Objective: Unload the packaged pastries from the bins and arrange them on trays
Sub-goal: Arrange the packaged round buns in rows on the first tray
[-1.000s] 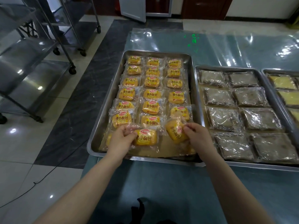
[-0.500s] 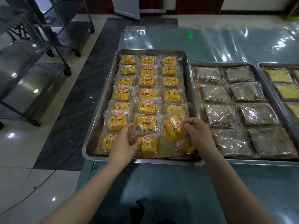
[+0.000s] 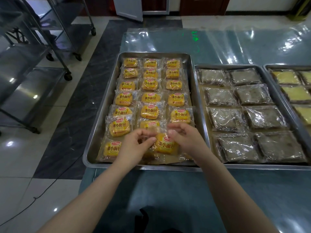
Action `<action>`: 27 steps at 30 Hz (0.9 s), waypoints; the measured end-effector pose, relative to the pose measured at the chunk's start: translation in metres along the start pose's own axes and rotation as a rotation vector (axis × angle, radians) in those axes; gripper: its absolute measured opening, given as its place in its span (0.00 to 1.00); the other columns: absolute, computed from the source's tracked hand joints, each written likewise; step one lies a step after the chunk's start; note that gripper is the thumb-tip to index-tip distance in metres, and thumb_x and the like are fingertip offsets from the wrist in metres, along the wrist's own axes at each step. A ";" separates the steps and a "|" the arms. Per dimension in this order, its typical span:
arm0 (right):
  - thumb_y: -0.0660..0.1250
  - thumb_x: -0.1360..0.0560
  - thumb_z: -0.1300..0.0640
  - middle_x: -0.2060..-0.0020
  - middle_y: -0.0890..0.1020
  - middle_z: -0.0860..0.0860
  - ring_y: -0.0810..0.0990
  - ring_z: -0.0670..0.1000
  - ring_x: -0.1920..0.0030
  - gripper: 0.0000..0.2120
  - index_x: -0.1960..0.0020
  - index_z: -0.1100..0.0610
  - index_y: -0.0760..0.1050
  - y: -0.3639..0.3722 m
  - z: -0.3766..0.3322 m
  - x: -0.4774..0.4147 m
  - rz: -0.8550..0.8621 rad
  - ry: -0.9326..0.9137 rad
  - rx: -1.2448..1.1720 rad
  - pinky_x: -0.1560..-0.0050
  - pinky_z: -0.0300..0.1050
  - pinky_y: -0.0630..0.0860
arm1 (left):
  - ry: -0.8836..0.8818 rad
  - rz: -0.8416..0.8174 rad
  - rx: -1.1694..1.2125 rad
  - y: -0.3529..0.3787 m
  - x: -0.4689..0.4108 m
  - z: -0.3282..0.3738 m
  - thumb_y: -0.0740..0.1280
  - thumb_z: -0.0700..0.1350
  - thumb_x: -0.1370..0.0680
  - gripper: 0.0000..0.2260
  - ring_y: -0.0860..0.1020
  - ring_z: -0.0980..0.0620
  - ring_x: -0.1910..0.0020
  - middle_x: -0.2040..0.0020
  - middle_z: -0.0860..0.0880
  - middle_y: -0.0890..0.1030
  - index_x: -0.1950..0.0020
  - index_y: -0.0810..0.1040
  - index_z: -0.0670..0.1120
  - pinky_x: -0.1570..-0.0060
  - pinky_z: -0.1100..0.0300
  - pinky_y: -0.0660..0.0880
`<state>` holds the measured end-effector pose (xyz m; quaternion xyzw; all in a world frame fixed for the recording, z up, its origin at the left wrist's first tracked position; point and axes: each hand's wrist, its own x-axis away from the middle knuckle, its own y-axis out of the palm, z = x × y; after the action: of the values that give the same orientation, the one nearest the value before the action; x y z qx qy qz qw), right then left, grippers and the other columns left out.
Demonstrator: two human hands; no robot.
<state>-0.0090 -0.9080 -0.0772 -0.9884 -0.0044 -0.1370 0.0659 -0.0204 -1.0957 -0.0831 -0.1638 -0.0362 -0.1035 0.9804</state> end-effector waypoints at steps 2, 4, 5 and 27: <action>0.72 0.28 0.59 0.56 0.83 0.47 0.83 0.44 0.58 0.10 0.48 0.50 0.78 -0.001 0.006 0.004 0.002 -0.005 -0.018 0.61 0.37 0.79 | -0.070 0.052 0.072 -0.004 0.002 -0.007 0.71 0.42 0.27 0.05 0.80 0.61 0.62 0.60 0.57 0.83 0.57 0.80 0.52 0.65 0.67 0.74; 0.73 0.28 0.59 0.62 0.85 0.47 0.82 0.43 0.65 0.05 0.54 0.51 0.79 -0.001 0.010 0.008 0.070 -0.013 0.007 0.68 0.35 0.76 | -0.111 0.062 0.133 -0.008 0.005 -0.012 0.70 0.40 0.27 0.04 0.80 0.59 0.64 0.63 0.53 0.83 0.58 0.80 0.49 0.66 0.67 0.74; 0.72 0.27 0.58 0.65 0.85 0.46 0.80 0.42 0.69 0.03 0.57 0.51 0.80 -0.001 0.012 0.009 0.114 -0.011 0.010 0.71 0.35 0.74 | -0.111 0.061 0.154 -0.008 0.006 -0.013 0.70 0.40 0.26 0.04 0.79 0.59 0.66 0.64 0.52 0.83 0.59 0.79 0.48 0.67 0.67 0.74; 0.70 0.27 0.46 0.23 0.51 0.49 0.44 0.54 0.23 0.39 0.24 0.51 0.53 -0.018 0.049 0.004 -0.128 -0.024 1.260 0.29 0.52 0.58 | -0.144 0.233 -0.077 -0.047 0.014 -0.041 0.71 0.44 0.27 0.04 0.81 0.57 0.61 0.61 0.57 0.83 0.60 0.79 0.51 0.64 0.64 0.75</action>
<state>0.0071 -0.8836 -0.1202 -0.7590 -0.1440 -0.1007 0.6269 -0.0156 -1.1551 -0.1054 -0.2111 -0.0831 0.0217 0.9737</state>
